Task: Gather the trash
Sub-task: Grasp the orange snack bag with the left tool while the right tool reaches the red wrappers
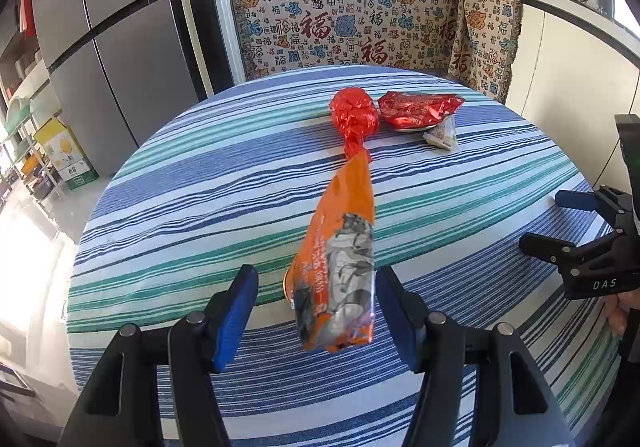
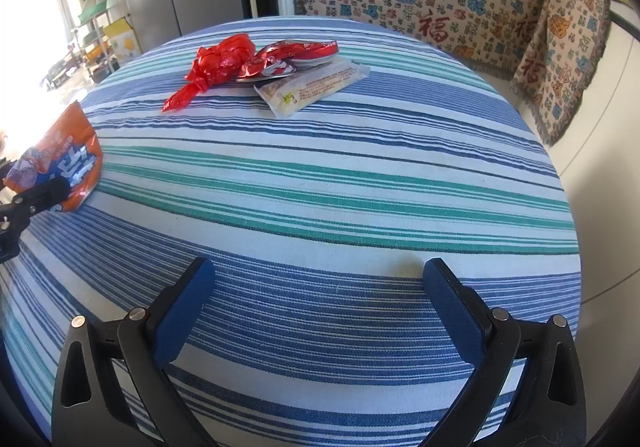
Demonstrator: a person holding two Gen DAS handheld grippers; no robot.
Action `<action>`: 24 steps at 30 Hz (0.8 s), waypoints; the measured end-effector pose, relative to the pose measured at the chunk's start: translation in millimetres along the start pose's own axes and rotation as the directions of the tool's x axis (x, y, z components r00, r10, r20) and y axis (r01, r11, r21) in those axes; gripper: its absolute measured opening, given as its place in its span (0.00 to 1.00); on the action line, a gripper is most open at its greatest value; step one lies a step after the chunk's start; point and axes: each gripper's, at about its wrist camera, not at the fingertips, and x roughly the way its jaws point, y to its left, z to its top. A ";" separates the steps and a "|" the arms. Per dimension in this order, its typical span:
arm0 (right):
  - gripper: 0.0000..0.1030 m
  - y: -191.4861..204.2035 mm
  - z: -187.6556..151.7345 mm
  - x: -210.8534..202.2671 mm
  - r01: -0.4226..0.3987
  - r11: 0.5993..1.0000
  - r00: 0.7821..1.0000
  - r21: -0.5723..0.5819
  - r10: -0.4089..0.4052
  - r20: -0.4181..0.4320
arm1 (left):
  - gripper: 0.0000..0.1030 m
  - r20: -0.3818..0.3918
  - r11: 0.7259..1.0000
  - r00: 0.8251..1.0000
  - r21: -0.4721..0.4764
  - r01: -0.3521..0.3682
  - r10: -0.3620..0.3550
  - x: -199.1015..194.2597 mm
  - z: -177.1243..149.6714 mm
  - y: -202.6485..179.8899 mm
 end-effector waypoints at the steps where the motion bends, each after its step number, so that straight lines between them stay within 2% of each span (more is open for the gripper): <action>1: 0.99 -0.3 0.2 0.2 0.000 1.000 1.000 0.000 0.000 0.000 | 0.60 -0.009 1.000 1.000 -0.005 0.000 -0.001 3.4 -0.8 0.2; 11: 0.99 -2.4 0.9 -0.6 -0.013 1.000 1.000 0.004 0.013 0.009 | 0.61 -0.047 0.998 0.998 -0.036 0.051 -0.052 16.4 -6.7 2.4; 14: 0.87 -11.2 18.5 -7.8 -0.081 0.994 0.995 0.069 0.076 0.071 | 0.61 -0.050 0.997 0.997 -0.046 0.058 -0.060 15.8 -7.6 5.5; 15: 0.86 -13.6 27.7 -10.0 -0.114 0.988 0.990 0.102 0.104 0.094 | 0.61 -0.050 0.997 0.997 -0.046 0.057 -0.060 15.2 -7.9 5.9; 17: 0.86 -17.3 49.8 -10.2 -0.190 0.968 0.977 0.167 0.169 0.132 | 0.61 -0.052 0.997 0.997 -0.050 0.061 -0.063 13.6 -8.4 7.1; 19: 0.81 -20.4 74.2 -0.6 -0.254 0.939 0.963 0.233 0.223 0.150 | 0.61 -0.047 0.996 0.997 -0.057 0.065 -0.068 11.2 -8.4 9.6; 21: 0.72 -23.0 93.6 14.6 -0.293 0.909 0.954 0.298 0.258 0.151 | 0.61 -0.036 0.996 0.997 -0.067 0.066 -0.069 7.2 -7.9 12.9; 24: 0.66 -30.8 114.6 39.0 -0.341 0.845 0.940 0.413 0.298 0.166 | 0.61 -0.010 0.995 0.998 -0.077 0.068 -0.069 0.2 -5.7 19.7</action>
